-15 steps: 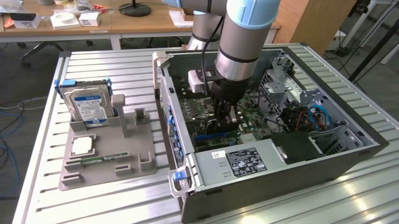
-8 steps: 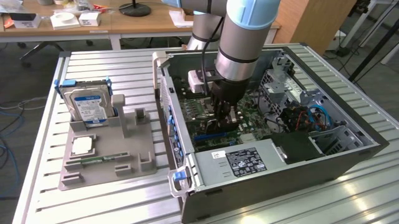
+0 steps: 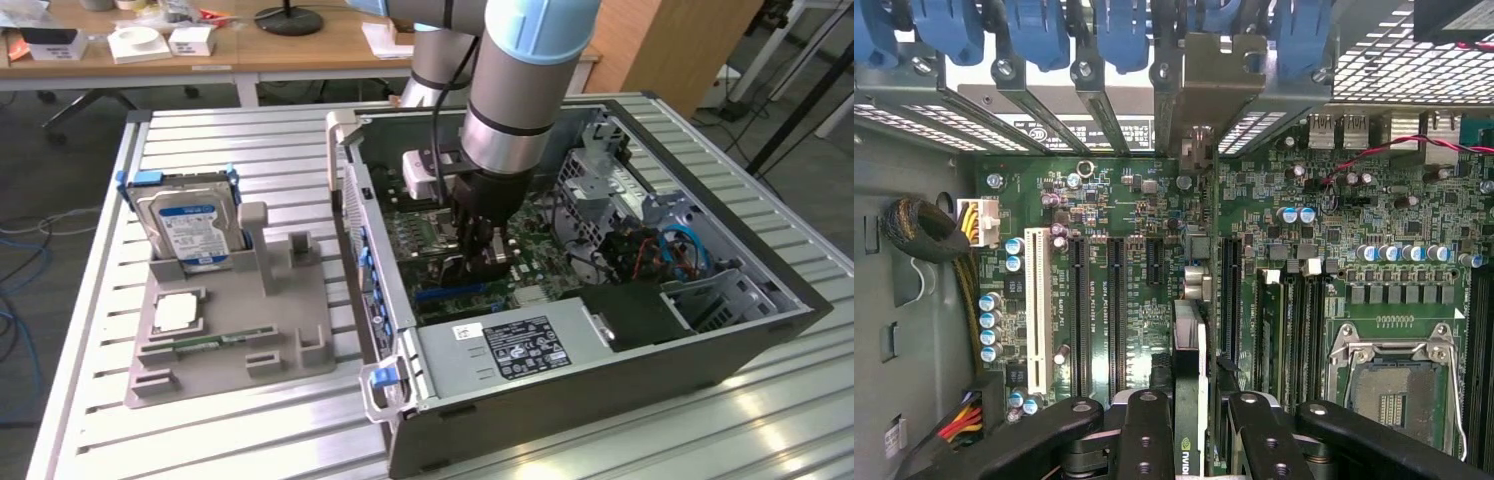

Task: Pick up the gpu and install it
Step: 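Pick up the gpu and move the gpu toward the slot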

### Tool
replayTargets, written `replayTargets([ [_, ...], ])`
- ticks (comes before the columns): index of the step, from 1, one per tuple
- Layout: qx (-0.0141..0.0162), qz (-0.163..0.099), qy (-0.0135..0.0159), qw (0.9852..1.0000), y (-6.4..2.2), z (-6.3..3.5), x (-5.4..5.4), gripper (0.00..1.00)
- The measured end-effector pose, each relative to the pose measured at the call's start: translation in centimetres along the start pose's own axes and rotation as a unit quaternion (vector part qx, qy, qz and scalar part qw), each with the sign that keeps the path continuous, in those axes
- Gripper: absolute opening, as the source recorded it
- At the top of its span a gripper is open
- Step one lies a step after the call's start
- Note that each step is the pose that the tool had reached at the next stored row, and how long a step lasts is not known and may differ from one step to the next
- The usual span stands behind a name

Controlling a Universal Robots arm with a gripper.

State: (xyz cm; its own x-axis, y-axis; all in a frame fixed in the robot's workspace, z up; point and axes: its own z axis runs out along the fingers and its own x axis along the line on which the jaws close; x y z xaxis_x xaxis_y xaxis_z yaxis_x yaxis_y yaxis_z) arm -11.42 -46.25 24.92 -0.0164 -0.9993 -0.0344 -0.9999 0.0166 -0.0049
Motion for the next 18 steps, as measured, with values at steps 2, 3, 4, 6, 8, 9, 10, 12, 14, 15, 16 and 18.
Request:
replayTargets([
  [2,0.0,0.0,0.0001,1.0,0.0,0.01,0.01,0.26],
  [3,0.0,0.0,0.0,1.0,0.0,0.03,0.01,0.26],
  [4,0.0,0.0,0.0,1.0,0.0,0.05,0.01,0.26],
  [6,0.0,0.0,0.0001,1.0,0.0,0.07,0.0,0.26],
  [8,0.0,0.0,0.0,1.0,0.0,0.07,0.0,0.26],
  [9,0.0,0.0,0.0001,1.0,0.0,0.08,0.01,0.26],
  [10,0.0,0.0,0.0,1.0,0.0,0.11,0.01,0.26],
  [12,0.0,0.0,0.0,1.0,0.0,0.14,0.01,0.26],
  [14,-0.0001,0.0,0.0001,1.0,0.0,0.14,0.01,0.26],
  [15,0.0,0.0,0.0001,1.0,0.0,0.15,0.01,0.26],
  [16,0.0,0.0,0.0,1.0,0.0,0.17,0.01,0.26],
  [18,0.0,0.0,0.0,1.0,0.0,0.21,0.01,0.26],
])
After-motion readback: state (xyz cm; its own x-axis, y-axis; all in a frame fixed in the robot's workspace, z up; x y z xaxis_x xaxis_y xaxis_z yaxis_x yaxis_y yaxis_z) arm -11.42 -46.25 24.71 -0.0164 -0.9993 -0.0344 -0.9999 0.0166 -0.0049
